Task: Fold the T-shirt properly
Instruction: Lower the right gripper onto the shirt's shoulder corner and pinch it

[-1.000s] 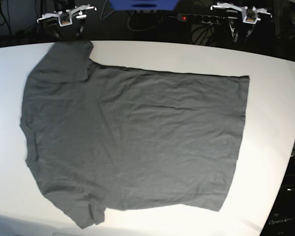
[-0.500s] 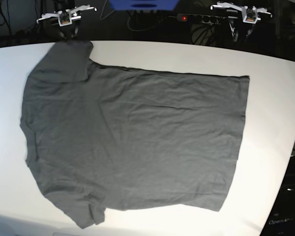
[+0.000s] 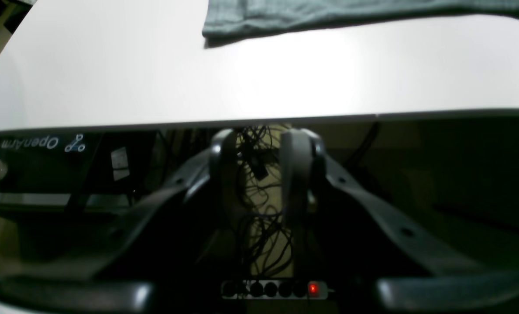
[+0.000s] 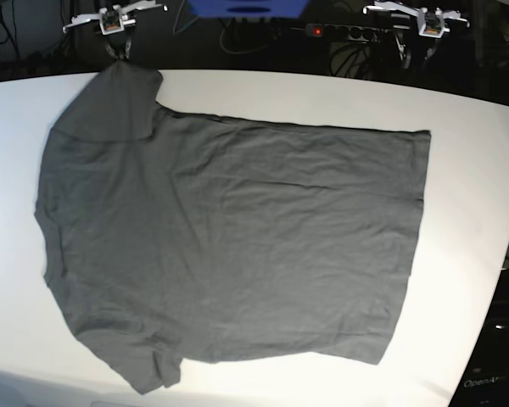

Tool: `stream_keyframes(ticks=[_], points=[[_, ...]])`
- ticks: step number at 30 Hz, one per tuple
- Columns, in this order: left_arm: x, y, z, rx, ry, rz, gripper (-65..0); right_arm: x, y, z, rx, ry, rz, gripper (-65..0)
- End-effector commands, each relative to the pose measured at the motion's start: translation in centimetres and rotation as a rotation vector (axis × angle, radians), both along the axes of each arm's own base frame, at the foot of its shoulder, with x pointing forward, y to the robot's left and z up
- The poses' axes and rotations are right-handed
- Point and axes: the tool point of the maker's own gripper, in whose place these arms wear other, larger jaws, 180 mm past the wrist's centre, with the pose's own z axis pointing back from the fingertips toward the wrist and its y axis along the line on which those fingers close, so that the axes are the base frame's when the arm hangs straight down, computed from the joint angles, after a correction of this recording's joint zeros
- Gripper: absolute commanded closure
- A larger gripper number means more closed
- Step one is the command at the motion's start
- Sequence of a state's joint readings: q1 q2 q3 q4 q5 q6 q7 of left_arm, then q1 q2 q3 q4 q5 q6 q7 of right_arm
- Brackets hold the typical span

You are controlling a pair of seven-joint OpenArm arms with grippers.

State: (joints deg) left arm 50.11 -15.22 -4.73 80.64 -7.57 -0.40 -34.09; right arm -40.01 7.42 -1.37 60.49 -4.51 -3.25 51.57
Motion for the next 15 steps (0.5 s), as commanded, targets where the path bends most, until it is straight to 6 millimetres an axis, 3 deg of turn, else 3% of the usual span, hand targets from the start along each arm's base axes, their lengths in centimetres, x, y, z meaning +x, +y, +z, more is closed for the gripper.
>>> stream_keyframes(ticks=[1, 12, 15], points=[[-0.2, 0.2, 0.8, 0.007, -0.025, -0.003, -17.5, -0.4, -0.2, 0.8, -0.008, -0.027, 0.005, -0.6], [-1.3, 0.2, 0.8, 0.006, -0.003, -0.004, -17.5, -1.8, 0.2, 1.8, 0.000, -0.060, 0.027, -0.6], [-1.4, 0.0, 1.1, 0.004, -0.006, -0.007, -17.5, -1.9, -0.7, 2.0, -0.018, -0.062, 0.010, -0.6]])
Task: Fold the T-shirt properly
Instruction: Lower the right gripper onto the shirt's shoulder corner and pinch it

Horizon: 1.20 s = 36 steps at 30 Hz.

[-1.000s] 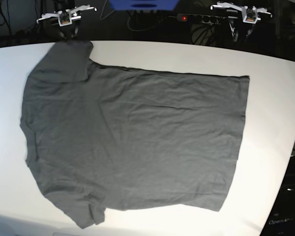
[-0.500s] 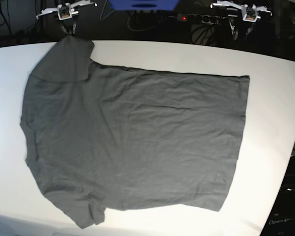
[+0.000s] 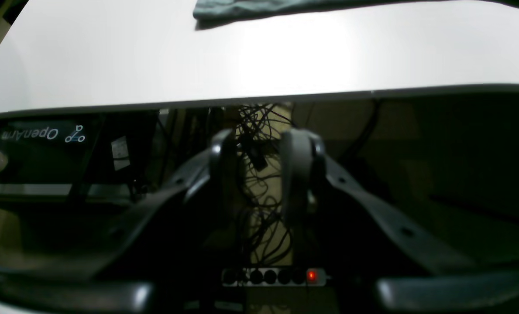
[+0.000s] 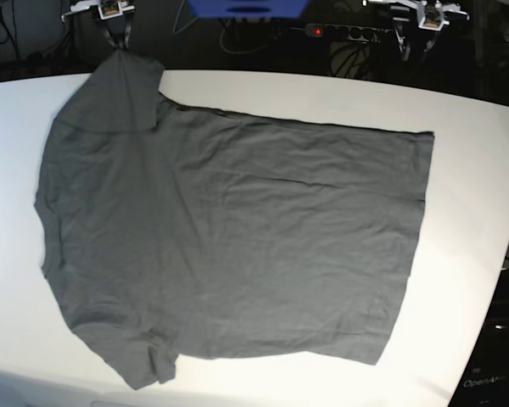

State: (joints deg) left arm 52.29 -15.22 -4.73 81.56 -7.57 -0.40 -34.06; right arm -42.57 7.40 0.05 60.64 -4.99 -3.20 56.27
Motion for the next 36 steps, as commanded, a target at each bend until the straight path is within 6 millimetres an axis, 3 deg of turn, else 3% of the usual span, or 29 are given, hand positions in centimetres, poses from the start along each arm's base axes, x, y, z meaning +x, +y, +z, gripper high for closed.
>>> stream_keyframes(ticks=[1, 5, 8, 21, 27, 36], points=[[-0.4, 0.1, 1.0, 0.005, -0.026, -0.005, -17.5, -0.4, -0.7, 0.8, -0.016, -0.025, -0.008, -0.6], [-0.5, -0.3, 2.1, -0.004, -0.041, -0.015, -17.5, -0.7, -0.9, 0.9, -0.020, -0.023, -0.009, -0.6], [-0.1, -0.7, 2.8, -0.010, -0.060, -0.021, -17.5, -0.1, -1.8, 2.2, -0.044, -0.070, -0.014, -0.6], [-0.5, -0.7, 2.9, -0.007, -0.052, -0.016, -17.5, 1.2, -4.5, 6.2, -0.123, -0.175, -0.041, -0.6], [-0.5, -0.6, 2.9, -0.006, -0.052, -0.015, -17.5, 2.3, -3.8, 7.8, -0.076, -0.215, 0.001, -0.6], [-0.5, -0.6, 2.9, -0.013, -0.056, 0.002, -17.4, 4.0, -3.2, 7.0, 0.006, -0.184, 0.009, -0.6]])
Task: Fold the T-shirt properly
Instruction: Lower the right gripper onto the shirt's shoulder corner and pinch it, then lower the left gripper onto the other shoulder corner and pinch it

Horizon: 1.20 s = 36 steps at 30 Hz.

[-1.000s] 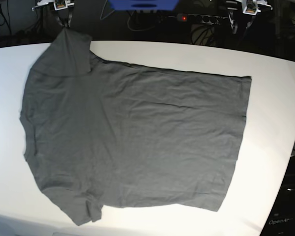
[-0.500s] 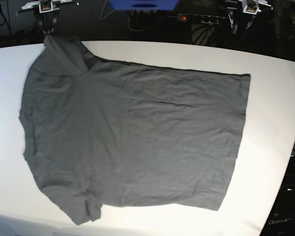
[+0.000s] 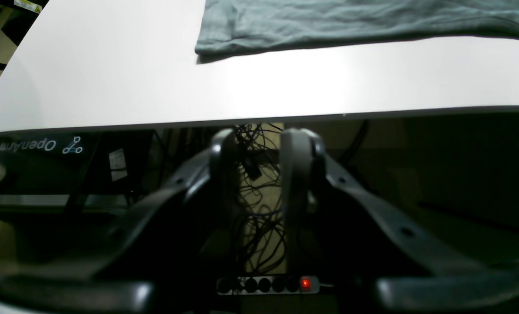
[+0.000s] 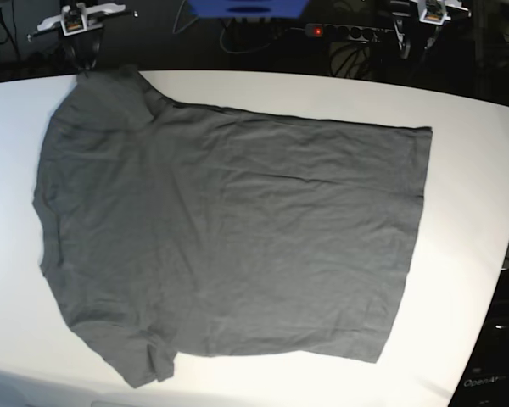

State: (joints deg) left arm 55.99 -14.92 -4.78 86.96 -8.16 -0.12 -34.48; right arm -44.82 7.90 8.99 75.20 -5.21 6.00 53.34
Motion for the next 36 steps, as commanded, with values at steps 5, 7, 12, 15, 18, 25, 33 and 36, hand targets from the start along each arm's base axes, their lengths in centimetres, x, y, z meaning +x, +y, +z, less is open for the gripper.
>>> stream_keyframes(ticks=[5, 7, 12, 15, 18, 25, 33, 36], points=[[-0.2, 1.6, 1.0, -0.031, -0.038, 0.102, -17.4, 1.4, -0.3, 0.8, -0.005, -0.045, -0.001, -0.6], [0.2, 1.9, 1.4, -0.042, -0.055, 0.123, -17.4, 2.1, -0.4, 0.8, -0.006, -0.053, -0.005, -0.6], [1.7, 1.4, 3.4, -0.064, -0.115, 0.114, -17.4, 3.3, -0.8, 0.7, -0.018, -0.051, -0.002, -0.6], [2.8, 1.5, 4.7, -0.061, -0.159, 0.109, -17.4, 4.1, -1.2, 0.7, -0.030, -0.050, 0.001, -0.6], [3.6, 2.5, 4.7, -0.042, -0.137, 0.130, -17.4, 4.7, -1.6, 0.6, -0.040, -0.041, -0.003, -0.6], [8.3, 4.6, 5.1, -0.018, -0.069, 0.164, -17.4, 6.8, -2.6, 0.1, -0.063, -0.010, -0.009, -0.6], [12.5, 3.3, 3.6, -0.109, 0.047, 0.067, -17.6, 7.9, -1.3, -0.6, 0.028, 0.023, 0.019, -0.6], [13.4, 4.0, 4.0, -0.125, 0.048, 0.069, -17.7, 7.9, -1.2, -0.7, 0.029, 0.024, 0.018, -0.6]])
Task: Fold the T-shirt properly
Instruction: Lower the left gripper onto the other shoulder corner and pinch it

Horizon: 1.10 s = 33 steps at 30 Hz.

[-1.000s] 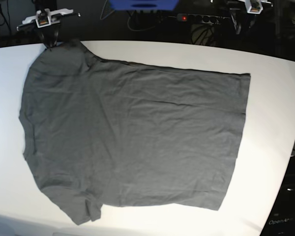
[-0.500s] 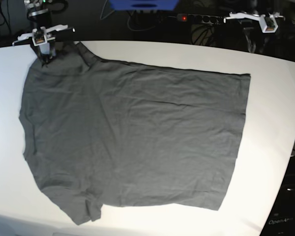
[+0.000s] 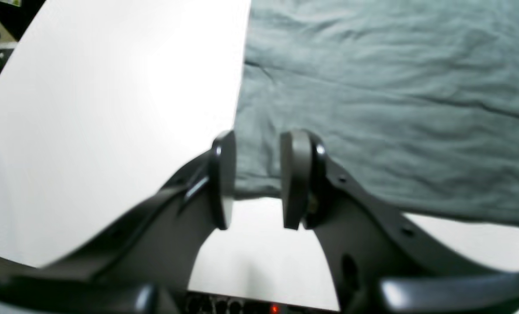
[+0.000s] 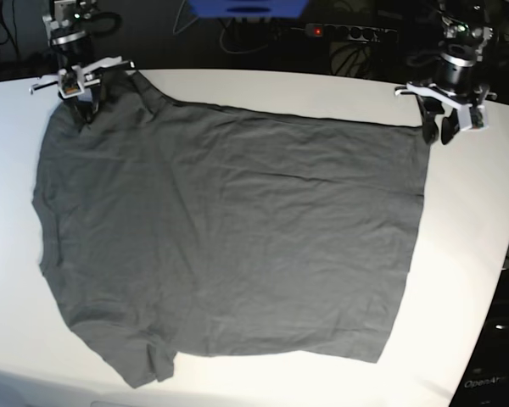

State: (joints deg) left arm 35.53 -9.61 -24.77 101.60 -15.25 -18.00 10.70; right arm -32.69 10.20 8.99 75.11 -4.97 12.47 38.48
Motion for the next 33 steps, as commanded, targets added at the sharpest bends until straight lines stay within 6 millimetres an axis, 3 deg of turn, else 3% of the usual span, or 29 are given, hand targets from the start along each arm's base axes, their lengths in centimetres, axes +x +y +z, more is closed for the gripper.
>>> stream_keyframes(ticks=[1, 4, 7, 12, 15, 25, 33], points=[[0.5, 0.5, 1.0, 0.011, -0.031, -0.002, -17.7, 0.1, -0.3, 1.1, -0.004, -0.040, 0.004, -0.6], [1.4, 1.3, 1.0, 0.010, 0.008, -0.012, -17.8, 0.1, -0.4, 1.0, -0.006, -0.039, 0.005, -0.6], [1.1, 2.4, 0.7, 0.023, 0.071, -0.023, -19.2, 0.1, -0.4, 1.1, -0.007, -0.040, 0.006, -0.6], [1.1, 3.5, -0.3, 0.028, 0.140, -0.053, -41.7, 0.1, -0.4, 1.0, -0.008, -0.038, 0.007, -0.6], [1.1, 3.9, -1.5, 0.043, 0.197, -0.058, -48.4, 0.1, -0.4, 1.0, -0.008, -0.038, 0.007, -0.6], [0.9, 2.8, -4.8, -0.027, 0.252, -0.123, -48.4, -0.2, -0.4, 0.9, -0.008, -0.031, 0.007, -0.6], [0.9, 2.6, -5.2, -0.045, 0.254, -0.119, -48.4, -0.3, -0.4, 0.8, -0.006, -0.026, 0.006, -0.6]])
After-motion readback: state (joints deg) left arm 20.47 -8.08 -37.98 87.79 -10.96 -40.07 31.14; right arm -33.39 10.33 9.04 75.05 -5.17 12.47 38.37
